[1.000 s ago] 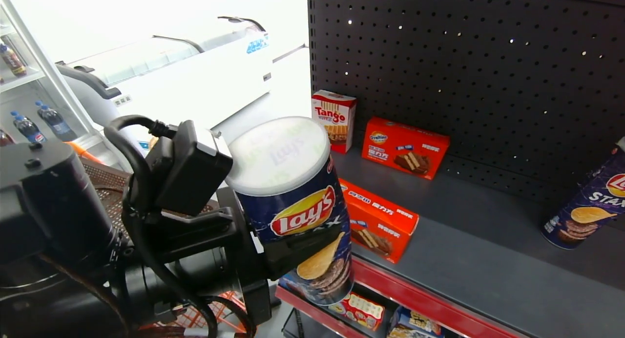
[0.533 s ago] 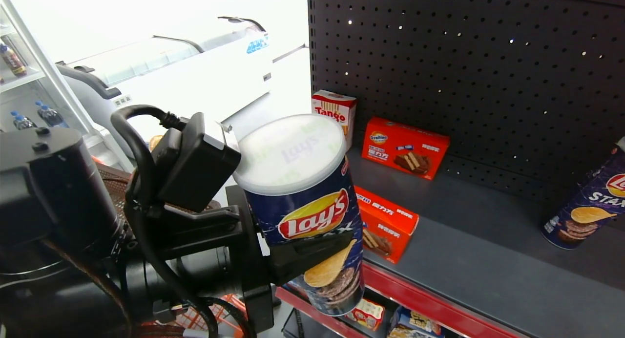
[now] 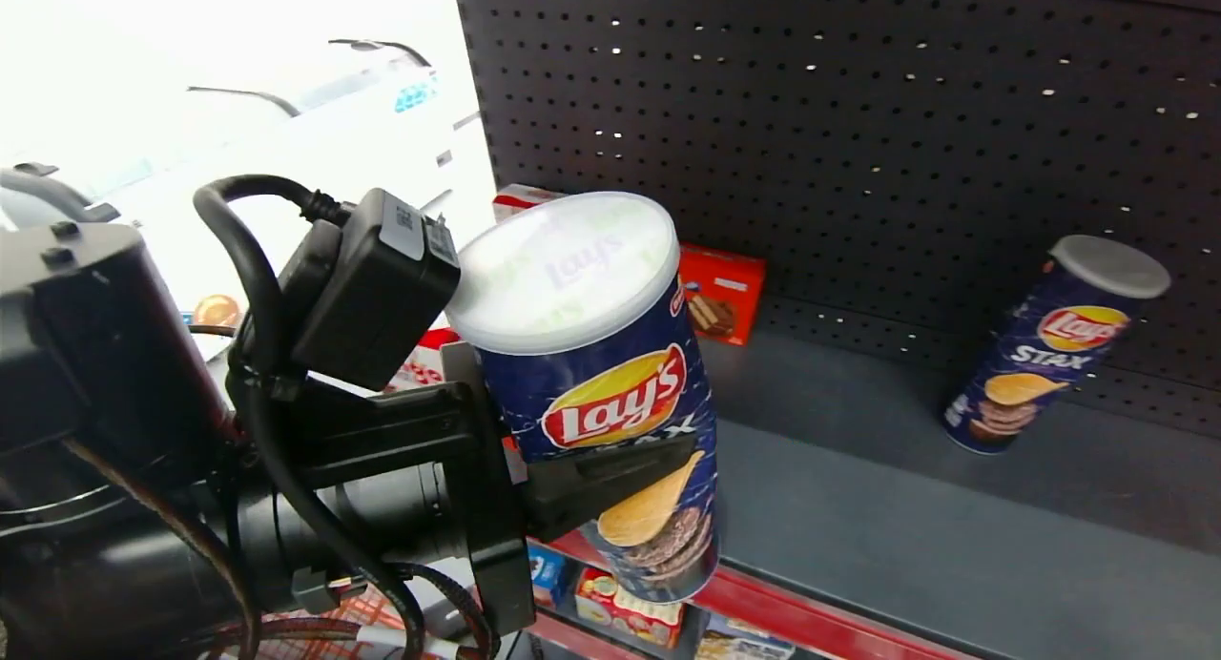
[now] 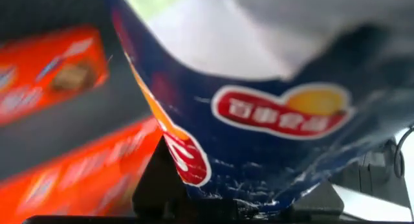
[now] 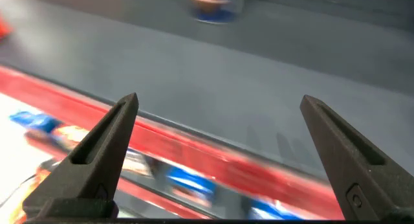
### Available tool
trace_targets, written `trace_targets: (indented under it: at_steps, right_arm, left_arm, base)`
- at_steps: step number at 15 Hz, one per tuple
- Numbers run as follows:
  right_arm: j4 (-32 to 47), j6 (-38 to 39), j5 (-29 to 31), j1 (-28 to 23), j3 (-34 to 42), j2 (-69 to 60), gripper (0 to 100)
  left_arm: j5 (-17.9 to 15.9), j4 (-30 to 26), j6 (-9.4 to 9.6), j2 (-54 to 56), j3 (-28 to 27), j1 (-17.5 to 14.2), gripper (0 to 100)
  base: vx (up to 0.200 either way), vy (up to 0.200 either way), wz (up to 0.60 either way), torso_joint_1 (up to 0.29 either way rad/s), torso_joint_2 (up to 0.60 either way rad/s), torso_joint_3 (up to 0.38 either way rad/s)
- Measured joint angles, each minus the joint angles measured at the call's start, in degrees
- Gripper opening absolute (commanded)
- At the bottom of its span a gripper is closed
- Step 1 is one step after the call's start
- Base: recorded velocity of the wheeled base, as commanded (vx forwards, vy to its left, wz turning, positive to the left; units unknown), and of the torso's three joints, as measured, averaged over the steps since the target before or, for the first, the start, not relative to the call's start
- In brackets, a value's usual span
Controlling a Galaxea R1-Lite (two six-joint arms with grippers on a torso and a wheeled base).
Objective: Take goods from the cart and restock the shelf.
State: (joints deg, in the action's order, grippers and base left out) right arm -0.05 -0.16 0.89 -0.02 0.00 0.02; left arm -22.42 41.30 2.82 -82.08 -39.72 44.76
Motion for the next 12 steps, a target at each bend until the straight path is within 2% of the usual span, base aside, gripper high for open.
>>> trace_targets:
  at_steps: [6, 12]
  right_arm:
    - [-0.05, 0.00, 0.00, 0.02, 0.00, 0.00, 100]
    - [0.00, 0.02, 0.00, 0.02, 0.00, 0.00, 100]
  left_arm:
    - [-0.02, -0.15, -0.02, -0.17, -2.71, 0.02, 0]
    - [1.05, -0.02, 0.05, -0.50, -0.22, -0.87, 0]
  base:
    - [0.000, 0.000, -0.60, 0.002, 0.00, 0.001]
    - [0.000, 0.000, 0.00, 0.000, 0.00, 0.000]
